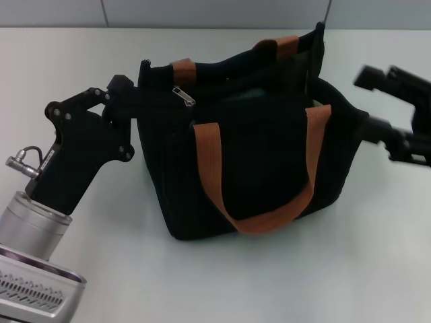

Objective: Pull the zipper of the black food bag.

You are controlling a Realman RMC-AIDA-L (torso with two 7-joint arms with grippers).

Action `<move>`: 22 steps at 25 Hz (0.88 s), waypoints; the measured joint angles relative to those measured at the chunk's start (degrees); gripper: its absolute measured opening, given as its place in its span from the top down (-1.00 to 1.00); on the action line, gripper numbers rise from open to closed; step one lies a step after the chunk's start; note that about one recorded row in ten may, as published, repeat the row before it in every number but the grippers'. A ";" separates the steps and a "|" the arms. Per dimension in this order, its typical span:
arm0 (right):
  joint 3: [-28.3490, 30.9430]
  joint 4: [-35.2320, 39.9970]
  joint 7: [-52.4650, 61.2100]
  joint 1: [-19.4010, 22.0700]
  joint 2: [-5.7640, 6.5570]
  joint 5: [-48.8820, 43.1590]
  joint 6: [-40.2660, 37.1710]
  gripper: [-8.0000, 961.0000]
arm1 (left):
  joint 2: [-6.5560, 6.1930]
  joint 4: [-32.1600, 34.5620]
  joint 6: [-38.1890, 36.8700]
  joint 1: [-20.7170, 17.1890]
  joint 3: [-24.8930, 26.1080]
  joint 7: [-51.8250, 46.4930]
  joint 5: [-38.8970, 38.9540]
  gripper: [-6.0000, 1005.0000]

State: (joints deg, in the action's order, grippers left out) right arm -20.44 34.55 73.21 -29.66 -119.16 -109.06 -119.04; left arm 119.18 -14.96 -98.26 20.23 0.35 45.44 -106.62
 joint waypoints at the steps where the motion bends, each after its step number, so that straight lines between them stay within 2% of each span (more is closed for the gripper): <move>1: -1.06 2.93 3.89 -1.00 -0.01 -0.13 0.97 -0.66 | 0.00 -0.04 -0.04 0.02 0.00 0.01 0.00 0.83; 2: -4.14 8.15 10.33 -2.70 0.00 -0.15 3.04 -0.66 | 0.00 -0.06 -0.06 0.06 -0.04 0.02 0.00 0.88; 3: -4.14 8.15 10.33 -2.70 0.00 -0.15 3.04 -0.66 | 0.00 -0.06 -0.06 0.06 -0.04 0.02 0.00 0.93; 4: -8.21 13.68 17.44 -4.37 0.08 -0.18 5.61 -0.66 | -0.01 -0.09 -0.21 0.10 -0.24 0.03 0.01 0.97; 6: -10.19 15.92 20.72 -5.10 0.08 -0.21 6.76 -0.66 | 0.00 -0.21 -0.30 0.11 -0.36 0.03 0.01 0.97; 8: -15.52 21.45 27.25 -6.46 0.08 -0.27 9.57 -0.65 | 0.00 -0.47 -0.53 0.11 -0.40 0.04 0.01 0.97; 9: -20.93 26.27 32.32 -7.32 0.06 -0.37 12.28 -0.65 | 0.00 -0.66 -0.77 0.11 -0.47 0.05 0.00 0.97; 10: -20.93 26.27 32.32 -7.32 0.06 -0.37 12.28 -0.65 | 0.00 -0.69 -0.87 0.11 -0.49 0.05 -0.06 0.97; 13: -28.58 32.85 41.04 -8.77 0.08 -0.66 16.69 -0.65 | 0.00 -0.68 -1.08 0.10 -0.53 0.06 -0.40 0.97; 14: -31.21 34.44 46.00 -10.63 0.26 -1.29 18.60 -0.65 | 0.00 -0.82 -1.20 0.17 -0.53 0.07 -0.48 0.97; 16: -32.23 34.61 48.74 -11.89 0.42 -2.04 19.36 -0.65 | -0.01 -0.99 -1.28 0.23 -0.53 0.07 -0.50 0.97; 19: -34.43 32.81 57.20 -17.82 0.62 -7.54 21.84 -0.64 | 0.00 -1.32 -1.32 0.49 -0.53 0.09 -0.54 0.97; 22: -34.82 31.31 59.00 -20.17 0.32 -9.94 23.37 -0.41 | 0.00 -1.34 -1.26 0.63 -0.53 0.09 -0.55 0.97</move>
State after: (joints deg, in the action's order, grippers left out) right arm -55.26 65.87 132.21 -49.83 -118.84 -119.00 -95.67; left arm 119.18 -16.31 -99.52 20.86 -0.18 45.53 -107.17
